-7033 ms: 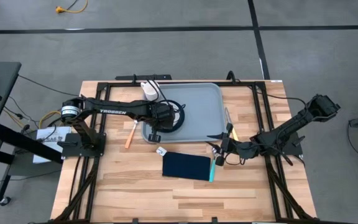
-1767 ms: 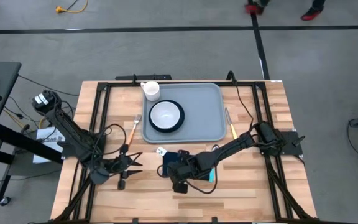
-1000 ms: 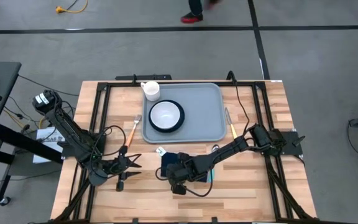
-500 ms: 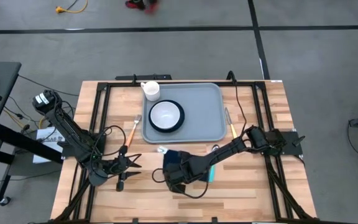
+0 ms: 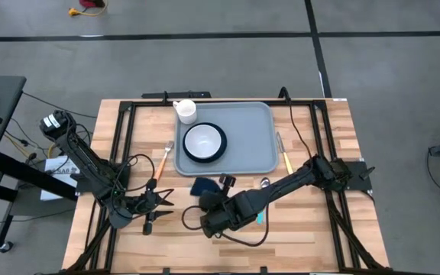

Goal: Set up tray
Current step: Put the blue napkin to the right of the green plate on the gray tray

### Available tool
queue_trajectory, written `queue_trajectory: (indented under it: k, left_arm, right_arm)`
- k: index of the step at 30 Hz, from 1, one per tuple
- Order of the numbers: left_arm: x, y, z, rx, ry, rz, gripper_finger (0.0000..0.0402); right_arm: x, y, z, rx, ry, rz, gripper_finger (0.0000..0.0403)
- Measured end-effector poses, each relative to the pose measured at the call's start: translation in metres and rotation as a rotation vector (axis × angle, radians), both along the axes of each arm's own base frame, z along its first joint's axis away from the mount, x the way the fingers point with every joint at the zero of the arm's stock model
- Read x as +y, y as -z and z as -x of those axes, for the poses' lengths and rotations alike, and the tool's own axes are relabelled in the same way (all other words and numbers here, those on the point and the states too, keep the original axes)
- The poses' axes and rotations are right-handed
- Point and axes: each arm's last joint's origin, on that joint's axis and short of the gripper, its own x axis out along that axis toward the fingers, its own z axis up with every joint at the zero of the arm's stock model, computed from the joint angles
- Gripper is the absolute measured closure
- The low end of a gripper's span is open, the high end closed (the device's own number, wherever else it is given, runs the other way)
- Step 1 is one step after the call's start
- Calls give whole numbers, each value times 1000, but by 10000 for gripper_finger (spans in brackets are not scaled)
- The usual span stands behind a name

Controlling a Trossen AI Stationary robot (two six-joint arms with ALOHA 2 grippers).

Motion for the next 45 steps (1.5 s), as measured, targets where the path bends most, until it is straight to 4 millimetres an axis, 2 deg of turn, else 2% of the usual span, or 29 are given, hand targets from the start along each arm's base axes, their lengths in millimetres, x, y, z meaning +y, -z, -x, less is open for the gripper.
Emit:
queue_trajectory:
  k: [6, 9, 10, 13, 16, 21, 27, 35, 42, 45]
  left_arm:
    - [0, 0, 0, 0, 0, -1, 301]
    - [0, 0, 0, 0, 0, -1, 301]
    - [0, 0, 0, 0, 0, -1, 301]
    - [0, 0, 0, 0, 0, -2, 301]
    - [0, 1, 0, 7, 1, -8, 301]
    - [1, 1, 0, 10, -2, -8, 301]
    - [1, 1, 0, 11, -2, -5, 301]
    - [1, 1, 0, 10, -4, -3, 301]
    - [1, 1, 0, 11, -4, -7, 301]
    - [1, 1, 0, 11, -4, -7, 301]
  right_arm:
    - [-3, -34, 21, 7, 128, 117, 403]
    - [-11, -47, 38, 35, 237, 178, 403]
    - [-13, -49, 37, 5, 260, 171, 403]
    - [-20, -64, 44, -8, 246, 168, 403]
    - [-35, -81, 48, -58, 290, 152, 403]
    - [-64, -96, 51, -97, 359, 178, 403]
    - [-115, -115, 53, -102, 463, 179, 403]
    - [-202, -112, 48, 24, 611, 19, 403]
    - [-264, -70, 45, 193, 743, -65, 403]
    - [-282, -41, 45, 311, 781, -126, 403]
